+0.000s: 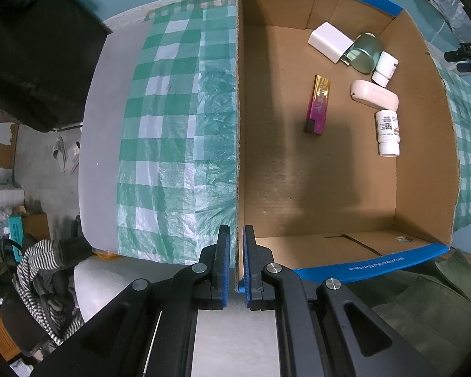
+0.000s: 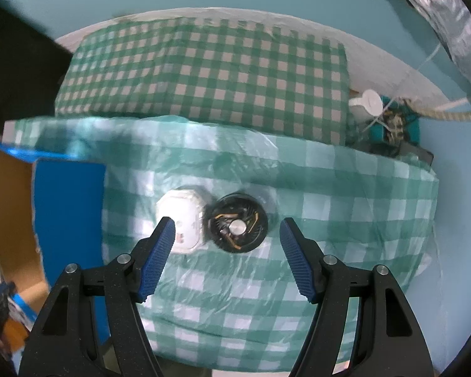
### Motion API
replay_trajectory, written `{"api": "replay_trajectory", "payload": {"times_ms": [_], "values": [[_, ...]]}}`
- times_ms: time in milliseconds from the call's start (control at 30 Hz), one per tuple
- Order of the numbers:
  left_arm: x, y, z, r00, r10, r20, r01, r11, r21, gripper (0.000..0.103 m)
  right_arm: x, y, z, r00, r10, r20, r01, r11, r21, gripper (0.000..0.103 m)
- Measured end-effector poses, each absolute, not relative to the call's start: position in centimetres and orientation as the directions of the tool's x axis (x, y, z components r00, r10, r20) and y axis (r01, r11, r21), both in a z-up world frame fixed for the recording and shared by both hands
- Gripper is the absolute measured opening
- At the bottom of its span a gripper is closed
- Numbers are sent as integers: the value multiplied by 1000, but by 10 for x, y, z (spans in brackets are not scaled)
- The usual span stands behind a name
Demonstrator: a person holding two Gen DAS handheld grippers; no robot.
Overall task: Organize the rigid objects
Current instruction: 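Move the right gripper back to the black round fan, then grasp the black round fan with the right gripper and lift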
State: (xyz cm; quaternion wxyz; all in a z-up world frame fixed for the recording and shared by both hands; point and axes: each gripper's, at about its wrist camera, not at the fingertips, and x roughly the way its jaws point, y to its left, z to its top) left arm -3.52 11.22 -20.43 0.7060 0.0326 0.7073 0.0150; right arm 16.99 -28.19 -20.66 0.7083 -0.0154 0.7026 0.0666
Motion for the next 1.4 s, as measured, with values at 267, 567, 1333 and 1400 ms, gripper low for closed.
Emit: {"api": "replay_trajectory", "payload": {"times_ms": [267, 567, 1333, 1400], "values": [[-35, 112, -205, -3, 64, -998, 21, 998, 64, 7, 180, -297, -235, -14, 99, -995, 8, 995, 99, 70], [-35, 114, -207, -9, 62, -998, 11, 998, 62, 7, 179, -298, -255, -44, 98, -994, 54, 994, 95, 70], [-39, 118, -211, -15, 63, -998, -3, 998, 63, 7, 163, -311, -274, -84, 85, -993, 67, 995, 80, 69], [-39, 118, -212, -17, 65, -998, -4, 998, 65, 8, 162, -310, -276, -79, 91, -993, 61, 994, 86, 69]]}}
